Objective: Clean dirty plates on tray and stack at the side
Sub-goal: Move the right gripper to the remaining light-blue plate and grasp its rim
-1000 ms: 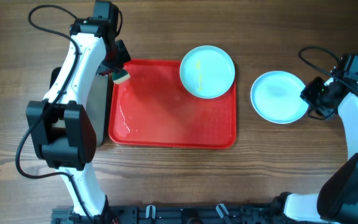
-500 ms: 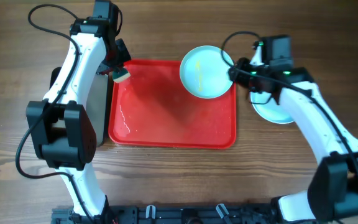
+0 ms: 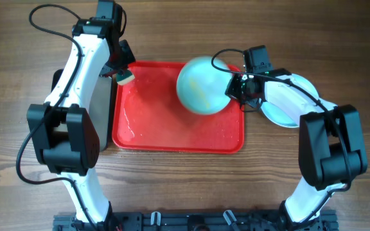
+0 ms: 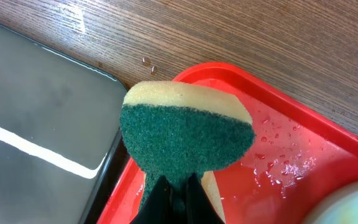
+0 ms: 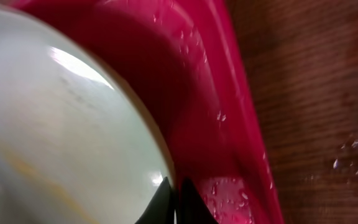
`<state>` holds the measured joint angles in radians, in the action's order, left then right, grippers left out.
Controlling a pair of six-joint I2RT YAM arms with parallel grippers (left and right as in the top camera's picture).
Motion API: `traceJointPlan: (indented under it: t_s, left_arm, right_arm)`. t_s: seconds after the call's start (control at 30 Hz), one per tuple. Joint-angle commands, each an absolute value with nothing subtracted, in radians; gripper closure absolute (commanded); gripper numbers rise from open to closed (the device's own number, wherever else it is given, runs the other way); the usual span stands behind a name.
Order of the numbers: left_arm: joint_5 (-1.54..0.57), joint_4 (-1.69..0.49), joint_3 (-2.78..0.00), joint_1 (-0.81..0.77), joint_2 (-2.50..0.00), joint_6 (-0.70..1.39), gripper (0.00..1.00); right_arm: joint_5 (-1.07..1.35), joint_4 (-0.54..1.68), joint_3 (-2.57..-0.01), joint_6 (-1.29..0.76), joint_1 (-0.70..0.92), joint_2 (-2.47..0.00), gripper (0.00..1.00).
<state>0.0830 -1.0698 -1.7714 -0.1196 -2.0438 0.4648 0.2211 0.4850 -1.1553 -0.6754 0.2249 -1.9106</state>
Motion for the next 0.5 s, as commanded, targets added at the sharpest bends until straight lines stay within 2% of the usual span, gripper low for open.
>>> traceJointPlan:
  t_s: [0.0, 0.13, 0.3, 0.33, 0.4, 0.47]
  left_arm:
    - [0.078, -1.067, -1.782, -0.121, -2.045, 0.453, 0.96]
    - [0.078, -1.067, -1.782, -0.12, -2.045, 0.453, 0.96]
    - [0.078, -1.067, -1.782, -0.12, -2.045, 0.453, 0.96]
    - [0.078, -1.067, -1.782, -0.12, -2.045, 0.453, 0.96]
    - [0.078, -1.067, -1.782, -0.12, -2.045, 0.453, 0.96]
    - [0.078, -1.067, -1.782, -0.12, -2.045, 0.453, 0.96]
  right_arm:
    - [0.302, 0.546, -1.172, -0.61, 0.229, -1.919, 0.96]
    - [0.408, 0.641, -1.172, -0.514, 0.263, -1.919, 0.96]
    - [0.424, 0.735, -1.2, -0.355, 0.337, -1.893, 0.93]
    - [0.414, 0.753, -1.217, -0.308, 0.35, -1.885, 0.87]
    - [0.333, 0.78, -1.259, -0.264, 0.364, -1.874, 0.63]
    - [0.28, 0.781, -1.293, -0.231, 0.363, -1.874, 0.51]
